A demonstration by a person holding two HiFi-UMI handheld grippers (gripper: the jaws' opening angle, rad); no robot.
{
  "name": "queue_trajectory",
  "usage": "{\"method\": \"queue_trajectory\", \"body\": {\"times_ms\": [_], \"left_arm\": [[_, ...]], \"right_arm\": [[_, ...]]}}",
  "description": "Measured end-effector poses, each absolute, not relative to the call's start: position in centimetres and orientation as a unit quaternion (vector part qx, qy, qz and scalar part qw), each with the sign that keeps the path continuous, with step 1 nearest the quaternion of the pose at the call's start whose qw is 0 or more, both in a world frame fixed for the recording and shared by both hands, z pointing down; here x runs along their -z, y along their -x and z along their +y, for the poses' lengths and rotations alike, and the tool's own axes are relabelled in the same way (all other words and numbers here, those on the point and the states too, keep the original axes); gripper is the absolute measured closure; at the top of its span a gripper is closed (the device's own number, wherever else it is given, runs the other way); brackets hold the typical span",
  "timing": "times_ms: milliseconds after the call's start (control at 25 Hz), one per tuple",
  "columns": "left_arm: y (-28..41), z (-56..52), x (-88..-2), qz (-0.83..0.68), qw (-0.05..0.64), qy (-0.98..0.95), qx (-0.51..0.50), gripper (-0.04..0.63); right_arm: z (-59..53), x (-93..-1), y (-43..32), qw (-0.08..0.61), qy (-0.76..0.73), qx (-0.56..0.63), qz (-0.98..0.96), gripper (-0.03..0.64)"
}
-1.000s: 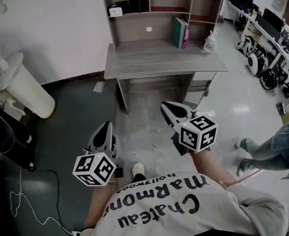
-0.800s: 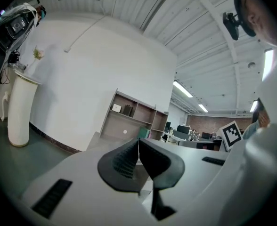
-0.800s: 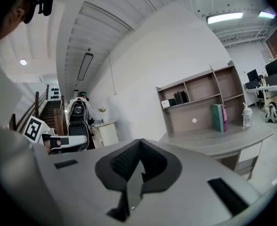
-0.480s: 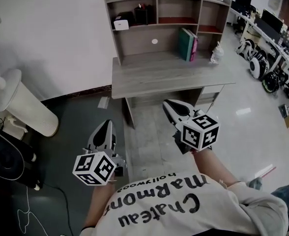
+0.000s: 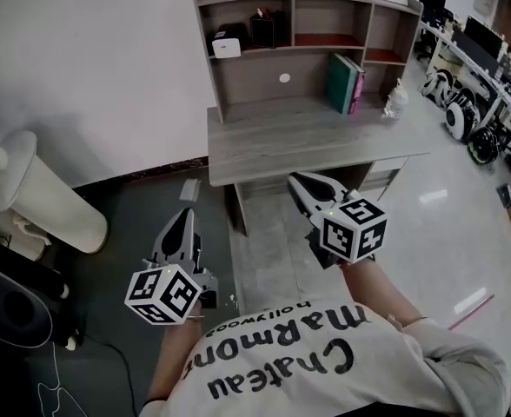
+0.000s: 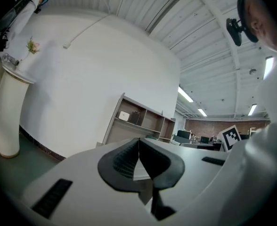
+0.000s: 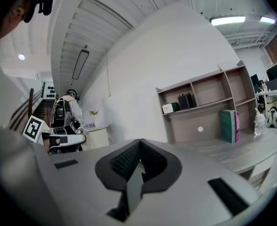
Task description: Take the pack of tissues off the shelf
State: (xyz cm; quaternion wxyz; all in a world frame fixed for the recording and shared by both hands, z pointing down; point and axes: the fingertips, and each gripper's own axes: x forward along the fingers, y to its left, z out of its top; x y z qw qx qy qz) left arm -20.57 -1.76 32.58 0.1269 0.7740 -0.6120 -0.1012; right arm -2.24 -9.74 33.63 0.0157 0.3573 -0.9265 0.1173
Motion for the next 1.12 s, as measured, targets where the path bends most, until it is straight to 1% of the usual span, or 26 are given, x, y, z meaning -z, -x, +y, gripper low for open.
{"method": "queue_trajectory", "body": {"times_ms": [480, 1120], "left_arm": [[21.9, -2.3, -34.6, -0.599, 0.139, -0.784, 0.088, 0.577], [22.6, -3.0, -37.9, -0.602, 0.179, -0.773, 0.095, 0.577]], "right_arm": [[-9.9, -35.7, 4.2, 0.033, -0.362, -0.13, -0.922, 0.611], [-10.5, -38.8, 4.6, 0.07, -0.361, -0.147, -0.918, 0.611]]}}
